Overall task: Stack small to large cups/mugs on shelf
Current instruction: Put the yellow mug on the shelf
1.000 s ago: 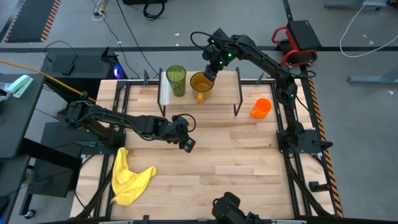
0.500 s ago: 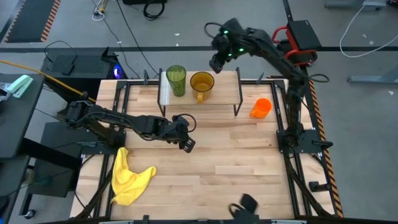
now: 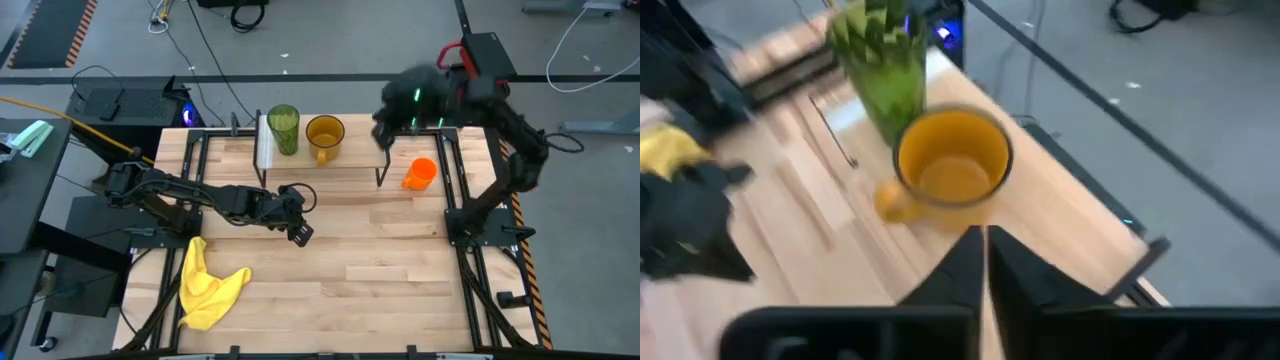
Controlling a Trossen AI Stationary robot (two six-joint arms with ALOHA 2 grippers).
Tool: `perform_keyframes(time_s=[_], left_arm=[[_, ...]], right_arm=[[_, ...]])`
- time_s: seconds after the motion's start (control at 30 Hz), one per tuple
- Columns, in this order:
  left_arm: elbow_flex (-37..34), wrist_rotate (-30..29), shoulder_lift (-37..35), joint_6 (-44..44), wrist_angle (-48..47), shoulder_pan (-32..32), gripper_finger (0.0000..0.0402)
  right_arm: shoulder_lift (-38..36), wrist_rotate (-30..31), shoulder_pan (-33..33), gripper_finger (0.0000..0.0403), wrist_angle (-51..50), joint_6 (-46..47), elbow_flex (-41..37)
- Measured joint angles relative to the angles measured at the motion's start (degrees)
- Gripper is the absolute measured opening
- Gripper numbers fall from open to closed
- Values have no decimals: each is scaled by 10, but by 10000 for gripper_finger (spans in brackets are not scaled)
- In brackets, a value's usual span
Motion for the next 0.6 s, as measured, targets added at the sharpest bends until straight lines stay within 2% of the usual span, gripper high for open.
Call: perform_keyframes(time_s=[0.07,0.13,0.23,0.33,0.43,0.6], left_arm=[[0,-2,0,7,0,2,20],[0,-5,0,13,0,5,15],[0,-5,0,19,0,12,12],[0,-5,0,28,-3,20,15],[0,-3,0,28,-8,25,21],[0,12,0,30,-11,29,22]], right_arm=[[-28,44,40,8,28,29,-84],[-63,43,60,11,88,66,-185],[-118,10,65,5,259,111,-348],[-158,-3,50,5,429,151,-476],[-167,1,24,3,535,179,-549],[-125,-22,-12,2,562,201,-588]])
